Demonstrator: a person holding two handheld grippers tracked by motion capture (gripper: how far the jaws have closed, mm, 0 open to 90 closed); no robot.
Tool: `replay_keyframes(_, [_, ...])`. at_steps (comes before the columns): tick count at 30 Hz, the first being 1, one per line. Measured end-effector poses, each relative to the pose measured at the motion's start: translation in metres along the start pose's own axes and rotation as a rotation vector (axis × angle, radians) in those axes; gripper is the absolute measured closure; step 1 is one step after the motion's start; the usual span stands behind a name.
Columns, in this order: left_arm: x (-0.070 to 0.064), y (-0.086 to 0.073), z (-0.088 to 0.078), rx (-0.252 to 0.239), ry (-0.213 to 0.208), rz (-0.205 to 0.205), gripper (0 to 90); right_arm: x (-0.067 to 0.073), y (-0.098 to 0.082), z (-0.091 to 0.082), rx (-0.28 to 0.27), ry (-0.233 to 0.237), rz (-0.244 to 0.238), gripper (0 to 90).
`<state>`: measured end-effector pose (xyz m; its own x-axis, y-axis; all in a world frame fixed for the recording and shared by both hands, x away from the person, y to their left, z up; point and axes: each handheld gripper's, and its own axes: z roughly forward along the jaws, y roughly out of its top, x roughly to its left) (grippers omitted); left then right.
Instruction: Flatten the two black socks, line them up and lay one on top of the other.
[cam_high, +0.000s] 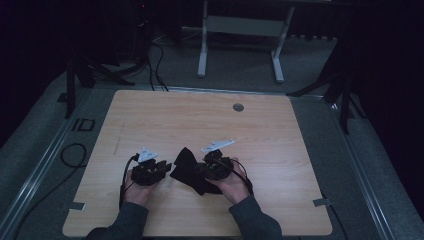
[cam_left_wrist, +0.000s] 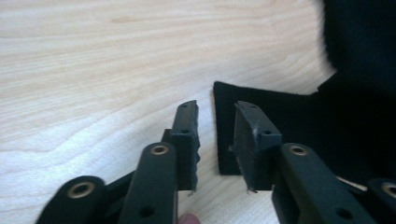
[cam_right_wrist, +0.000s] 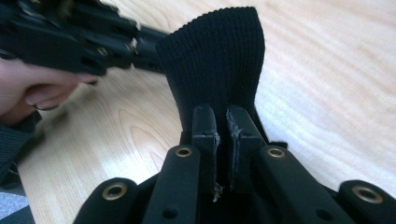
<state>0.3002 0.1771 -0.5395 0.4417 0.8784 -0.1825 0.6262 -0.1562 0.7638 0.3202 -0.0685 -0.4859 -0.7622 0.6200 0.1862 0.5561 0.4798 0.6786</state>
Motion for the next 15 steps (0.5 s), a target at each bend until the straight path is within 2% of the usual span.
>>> replay_keyframes(6, [0.001, 0.0, -0.001, -0.007, 0.008, -0.003, 75.3, 0.002, -0.006, 0.016, 0.051, -0.008, 0.018, 83.3])
replay_keyframes(15, [0.0, 0.0, -0.001, -0.012, -0.001, 0.007, 75.5, 0.002, -0.01, 0.033, 0.097, -0.02, 0.048, 83.1])
